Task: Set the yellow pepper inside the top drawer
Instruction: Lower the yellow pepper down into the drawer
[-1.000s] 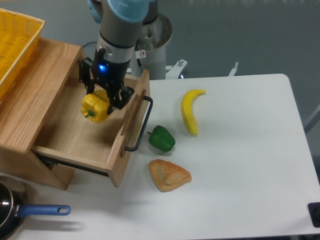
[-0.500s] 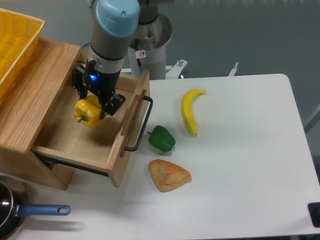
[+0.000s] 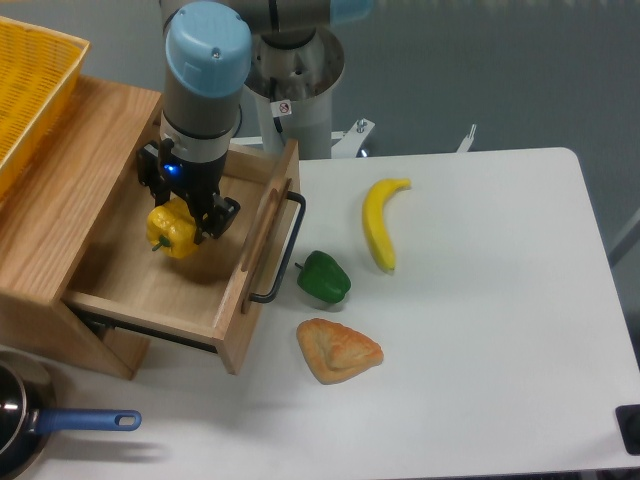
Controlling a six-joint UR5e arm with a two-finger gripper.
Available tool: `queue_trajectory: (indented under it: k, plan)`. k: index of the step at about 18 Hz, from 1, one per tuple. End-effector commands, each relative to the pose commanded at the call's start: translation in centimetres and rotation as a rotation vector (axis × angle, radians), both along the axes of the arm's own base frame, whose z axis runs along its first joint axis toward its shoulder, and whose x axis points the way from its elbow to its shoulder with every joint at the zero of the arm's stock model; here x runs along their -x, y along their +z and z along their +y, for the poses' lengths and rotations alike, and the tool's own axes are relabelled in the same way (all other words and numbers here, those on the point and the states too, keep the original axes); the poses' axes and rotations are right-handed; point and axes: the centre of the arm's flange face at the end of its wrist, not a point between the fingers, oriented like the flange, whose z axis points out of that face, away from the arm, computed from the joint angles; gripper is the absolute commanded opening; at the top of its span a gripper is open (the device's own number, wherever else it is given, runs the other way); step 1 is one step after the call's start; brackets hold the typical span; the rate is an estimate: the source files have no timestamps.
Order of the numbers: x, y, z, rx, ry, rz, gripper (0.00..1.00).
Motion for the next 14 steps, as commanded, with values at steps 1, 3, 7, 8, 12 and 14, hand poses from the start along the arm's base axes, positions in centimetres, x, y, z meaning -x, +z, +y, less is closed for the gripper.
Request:
queue_trajectory:
  k: [1,3,7,8,12,14]
  plan:
    - [-0.2,0.0,0.1,0.001,-0.003,0.001,0.19]
    - [-0.5,-0.2,0.3,0.003,-0.011,-0.001,0.2]
    - [-0.6,-0.6,0.4,0.02,-0.015,0.01,0.21]
    - [-0.9,-0.7,0.5,0.031,-0.023,0.023,0.23]
    - [-1.1,-1.0,0.7,0.046,-0.013,0.028,0.35]
    - [-1.0,-1.2,0.8,0.048,-0.013,0.027,0.41]
